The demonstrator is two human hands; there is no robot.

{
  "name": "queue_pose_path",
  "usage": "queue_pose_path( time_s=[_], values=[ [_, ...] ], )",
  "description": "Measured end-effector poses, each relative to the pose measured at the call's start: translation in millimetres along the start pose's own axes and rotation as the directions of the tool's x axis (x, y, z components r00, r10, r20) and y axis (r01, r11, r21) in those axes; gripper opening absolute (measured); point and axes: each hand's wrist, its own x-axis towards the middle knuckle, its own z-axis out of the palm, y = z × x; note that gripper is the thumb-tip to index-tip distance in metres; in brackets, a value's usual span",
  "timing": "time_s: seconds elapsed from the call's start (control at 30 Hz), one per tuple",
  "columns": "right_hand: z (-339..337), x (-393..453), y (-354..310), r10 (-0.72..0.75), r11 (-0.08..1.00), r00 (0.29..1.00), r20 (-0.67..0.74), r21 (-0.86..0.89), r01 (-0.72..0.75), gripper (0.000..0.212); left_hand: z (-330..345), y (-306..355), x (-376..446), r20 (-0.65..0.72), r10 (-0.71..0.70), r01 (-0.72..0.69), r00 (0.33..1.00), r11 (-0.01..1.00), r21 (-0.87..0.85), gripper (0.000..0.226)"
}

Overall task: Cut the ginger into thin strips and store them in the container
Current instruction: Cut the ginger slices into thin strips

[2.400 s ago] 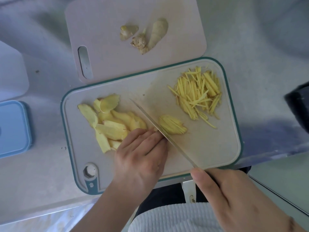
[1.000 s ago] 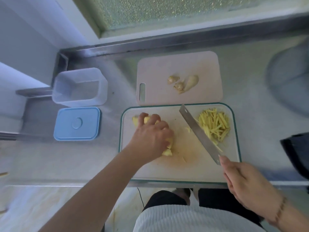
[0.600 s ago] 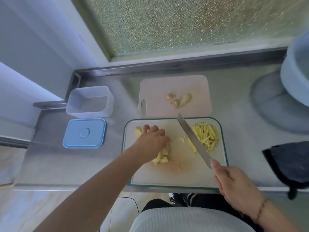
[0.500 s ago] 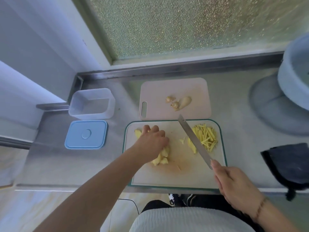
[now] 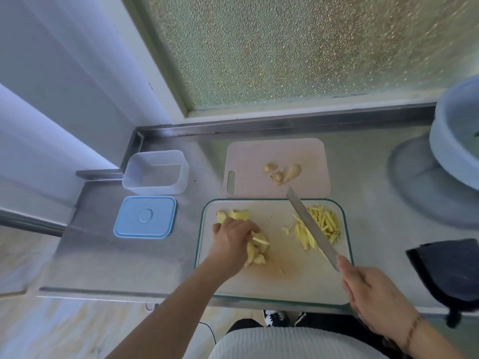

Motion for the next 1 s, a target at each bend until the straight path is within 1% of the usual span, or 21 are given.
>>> queue_pose_path(
  time_s=[0.07,0.13,0.2,0.23,0.3,0.43,0.53,0.67,0.77,0.83,0.9,0.93,0.97,1.0],
  values=[
    [0.1,-0.6,0.6,-0.003,1.000,1.000,-0.008,-0.008,0.003,0.063,-7.3,-15.9,6.1,-0.055,-0.160,0.159,0.986,0.987,-0.028,0.032],
    [0.9,-0.8,0.9,-0.009,1.000,1.000,-0.009,-0.014,0.009,0.070,-13.7,-26.5,16.4,-0.070,-0.266,0.261,0.961,0.963,-0.074,0.031],
    [1.8,0.9,1.6,-0.013,0.999,1.000,-0.013,-0.037,0.012,0.072,-19.0,-28.9,28.9,-0.051,-0.344,0.332,0.938,0.928,-0.168,0.033],
    [2.1,1.9,1.6,-0.013,0.999,1.000,-0.012,-0.037,0.012,0.071,-20.2,-28.5,34.7,-0.040,-0.363,0.348,0.931,0.916,-0.199,0.034],
    [1.9,3.8,1.8,-0.015,0.999,1.000,-0.009,-0.043,0.015,0.073,-20.9,-25.9,44.4,-0.004,-0.377,0.369,0.926,0.909,-0.194,0.033],
    [-0.3,7.2,2.0,-0.047,0.997,0.998,-0.030,-0.065,0.045,0.069,-21.1,-27.2,57.9,0.059,-0.402,0.405,0.914,0.911,-0.080,0.032],
    [-0.9,9.9,1.3,-0.054,0.996,0.998,-0.031,-0.069,0.052,0.068,-21.1,-29.7,61.4,0.101,-0.400,0.405,0.911,0.914,-0.032,0.035],
    [0.1,12.0,1.3,-0.061,0.995,0.998,-0.005,-0.079,0.060,0.059,-22.8,-27.6,64.5,0.090,-0.389,0.387,0.917,0.921,0.036,0.045],
    [-0.1,12.9,1.1,-0.063,0.995,0.998,0.010,-0.075,0.063,0.059,-27.6,-30.0,67.7,0.111,-0.377,0.378,0.919,0.926,0.018,0.045],
    [-0.5,14.0,2.1,-0.066,0.995,0.998,0.005,-0.077,0.067,0.060,-31.0,-29.1,70.7,0.079,-0.353,0.353,0.932,0.936,0.016,0.042],
    [-0.6,15.3,3.7,-0.062,0.996,0.998,-0.001,-0.068,0.062,0.061,-31.6,-26.8,71.8,-0.016,-0.282,0.283,0.959,0.957,0.070,0.034],
    [-0.6,16.1,4.4,-0.060,0.996,0.998,-0.004,-0.063,0.060,0.061,-31.0,-26.5,70.9,-0.033,-0.225,0.227,0.974,0.968,0.107,0.030],
    [-0.6,16.4,5.0,-0.056,0.997,0.998,-0.003,-0.061,0.055,0.061,-29.4,-27.7,68.8,0.001,-0.155,0.153,0.988,0.976,0.153,0.029],
    [-0.8,16.7,5.1,-0.052,0.997,0.999,0.000,-0.062,0.052,0.061,-26.9,-29.9,65.3,0.072,-0.081,0.064,0.994,0.976,0.209,0.028]
  ],
)
